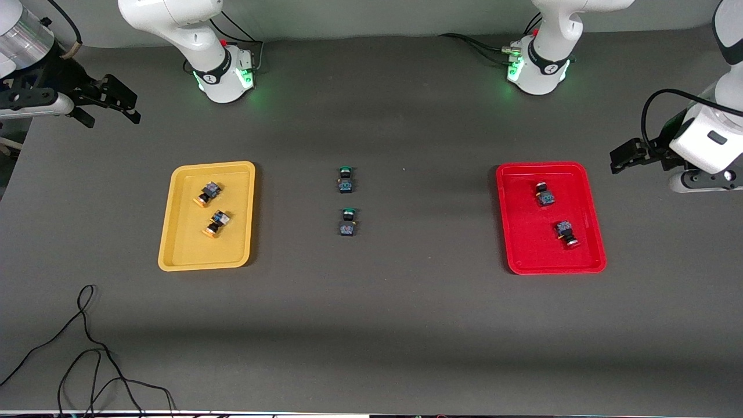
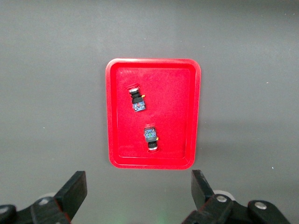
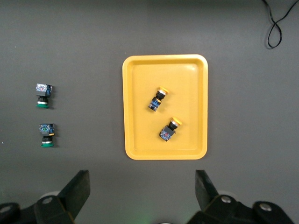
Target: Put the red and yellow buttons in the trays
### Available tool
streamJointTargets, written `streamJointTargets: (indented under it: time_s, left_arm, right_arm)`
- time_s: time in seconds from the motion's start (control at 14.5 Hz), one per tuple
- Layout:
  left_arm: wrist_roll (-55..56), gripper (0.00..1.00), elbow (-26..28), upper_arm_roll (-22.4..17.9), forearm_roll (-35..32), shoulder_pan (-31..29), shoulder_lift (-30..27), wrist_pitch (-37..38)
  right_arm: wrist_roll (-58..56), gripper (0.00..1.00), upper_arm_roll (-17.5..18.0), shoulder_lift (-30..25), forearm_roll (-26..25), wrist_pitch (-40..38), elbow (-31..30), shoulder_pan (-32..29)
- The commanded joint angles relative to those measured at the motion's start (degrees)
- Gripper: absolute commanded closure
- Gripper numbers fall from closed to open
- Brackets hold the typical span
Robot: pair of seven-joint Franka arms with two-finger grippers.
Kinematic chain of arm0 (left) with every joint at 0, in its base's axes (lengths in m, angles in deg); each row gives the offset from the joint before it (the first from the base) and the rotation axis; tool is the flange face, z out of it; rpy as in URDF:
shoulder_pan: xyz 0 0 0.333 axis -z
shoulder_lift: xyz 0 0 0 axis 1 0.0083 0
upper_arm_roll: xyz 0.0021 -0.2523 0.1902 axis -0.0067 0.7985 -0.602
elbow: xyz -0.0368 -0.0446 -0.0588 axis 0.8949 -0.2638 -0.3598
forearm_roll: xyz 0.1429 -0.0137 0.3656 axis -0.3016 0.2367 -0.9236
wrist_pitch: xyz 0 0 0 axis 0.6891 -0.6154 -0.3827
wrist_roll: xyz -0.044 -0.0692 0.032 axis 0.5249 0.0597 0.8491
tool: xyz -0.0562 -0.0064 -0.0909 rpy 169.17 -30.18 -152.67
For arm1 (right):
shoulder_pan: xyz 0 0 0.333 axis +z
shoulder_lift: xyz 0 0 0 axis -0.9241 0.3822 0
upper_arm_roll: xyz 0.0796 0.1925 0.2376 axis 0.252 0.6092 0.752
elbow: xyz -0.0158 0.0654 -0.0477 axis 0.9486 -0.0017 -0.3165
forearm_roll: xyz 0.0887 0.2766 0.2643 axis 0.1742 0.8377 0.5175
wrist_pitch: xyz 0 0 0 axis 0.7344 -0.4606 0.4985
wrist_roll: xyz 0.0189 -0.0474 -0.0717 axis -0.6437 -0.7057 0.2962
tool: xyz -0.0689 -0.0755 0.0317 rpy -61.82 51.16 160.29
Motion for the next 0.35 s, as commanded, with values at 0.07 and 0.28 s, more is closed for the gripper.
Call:
streamJointTargets:
  time_s: [0.07, 0.28]
  left_arm:
    - [0.7, 0.00, -4.5, -1.1, -0.9, 1.3, 2.7, 3.5]
    - [0.9, 0.00, -6.3, -1.1, -0.9, 1.2, 4.5, 5.8]
  right_arm:
    - [-1.5, 0.00, 0.0, 3.0, -0.5, -3.2, 4.5, -0.3]
    - [-1.2, 0.00, 0.0, 4.0, -0.5, -3.2, 4.6, -0.2]
